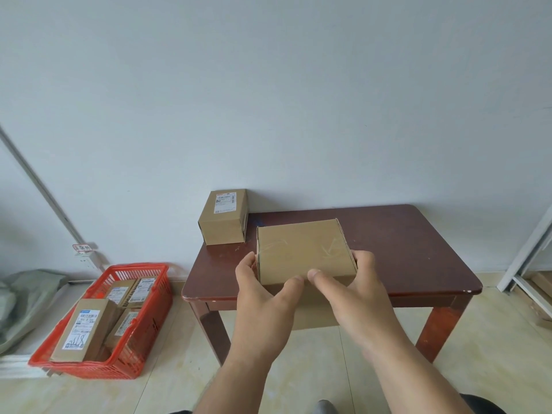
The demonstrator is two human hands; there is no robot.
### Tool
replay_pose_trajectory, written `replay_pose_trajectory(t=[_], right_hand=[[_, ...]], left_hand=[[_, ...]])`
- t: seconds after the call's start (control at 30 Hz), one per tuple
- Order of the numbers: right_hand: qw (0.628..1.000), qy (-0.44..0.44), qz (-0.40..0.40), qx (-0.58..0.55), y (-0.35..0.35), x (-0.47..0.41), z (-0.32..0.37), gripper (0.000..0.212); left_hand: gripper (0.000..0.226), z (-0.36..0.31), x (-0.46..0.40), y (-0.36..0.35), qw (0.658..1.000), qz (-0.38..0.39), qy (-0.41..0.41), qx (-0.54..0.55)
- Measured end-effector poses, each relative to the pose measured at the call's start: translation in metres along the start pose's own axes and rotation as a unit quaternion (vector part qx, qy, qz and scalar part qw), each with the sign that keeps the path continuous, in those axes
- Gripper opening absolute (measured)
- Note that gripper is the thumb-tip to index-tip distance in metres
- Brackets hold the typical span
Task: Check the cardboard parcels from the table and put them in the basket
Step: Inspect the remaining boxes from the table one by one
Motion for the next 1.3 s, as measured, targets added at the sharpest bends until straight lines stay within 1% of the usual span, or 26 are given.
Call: replay_pose_trajectory(t=[0.03,0.13,0.23,0.4,0.5,0.53,0.7,0.77,0.93,1.0,1.07,1.13,1.23,1.3], right_hand=[[1.0,0.0,0.002,0.003,0.0,-0.001,0.0,0.048],[1.0,-0.004,0.005,0.012,-0.001,-0.002,-0.002,0.052],[1.0,-0.006,-0.003,0.023,-0.002,-0.002,-0.007,0.057],[0.998,0.024,-0.021,0.057,-0.006,0.0,-0.01,0.064],[0.997,0.039,-0.016,0.06,-0.011,0.003,-0.012,0.077],[0.997,0.041,-0.018,0.061,-0.013,0.002,-0.012,0.077],[0.996,0.03,-0.061,0.054,-0.007,-0.004,-0.009,0.052],[0.996,0.024,-0.069,0.05,-0.005,-0.005,-0.008,0.046],[0.996,0.03,-0.062,0.052,-0.009,0.001,-0.012,0.052],[0.996,0.031,-0.063,0.057,-0.009,0.002,-0.013,0.051],[0.996,0.028,-0.071,0.057,-0.007,0.0,-0.014,0.048],[0.995,0.021,-0.081,0.059,-0.004,-0.005,-0.012,0.047],[0.994,0.015,-0.09,0.062,-0.001,-0.009,-0.009,0.049],[0.994,0.016,-0.087,0.066,-0.002,-0.008,-0.009,0.05]], left_hand=[[0.081,0.0,0.0,0.0,1.0,0.004,0.003,0.003],[0.068,0.002,0.0,-0.001,1.0,0.015,0.0,-0.007],[0.062,0.005,-0.002,0.003,1.0,-0.009,-0.015,-0.012],[0.06,0.003,-0.007,0.006,0.998,-0.033,-0.035,-0.043],[0.059,0.0,-0.009,0.009,0.996,-0.048,-0.055,-0.051],[0.059,0.0,-0.01,0.009,0.996,-0.047,-0.057,-0.053],[0.059,0.002,-0.003,0.005,0.997,-0.03,-0.056,-0.05],[0.058,0.003,-0.001,0.004,0.997,-0.029,-0.055,-0.046],[0.055,0.003,-0.007,0.009,0.996,-0.056,-0.065,-0.036],[0.063,0.005,-0.01,0.011,0.995,-0.06,-0.068,-0.042],[0.069,0.007,-0.01,0.011,0.994,-0.05,-0.077,-0.063],[0.064,0.007,-0.006,0.008,0.993,-0.036,-0.079,-0.078],[0.068,0.01,-0.003,0.007,0.994,-0.034,-0.076,-0.078],[0.065,0.009,-0.003,0.007,0.994,-0.038,-0.072,-0.078]])
Point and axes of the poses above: each hand's wrist, its own x-axis away from the middle knuckle, its own y-axis out of the back of the hand, z = x × y, the point moved 5 cm from there along -x, towards the middle knuckle, and after that the axes turned 14 degrees about x, right-handed, at the moved point
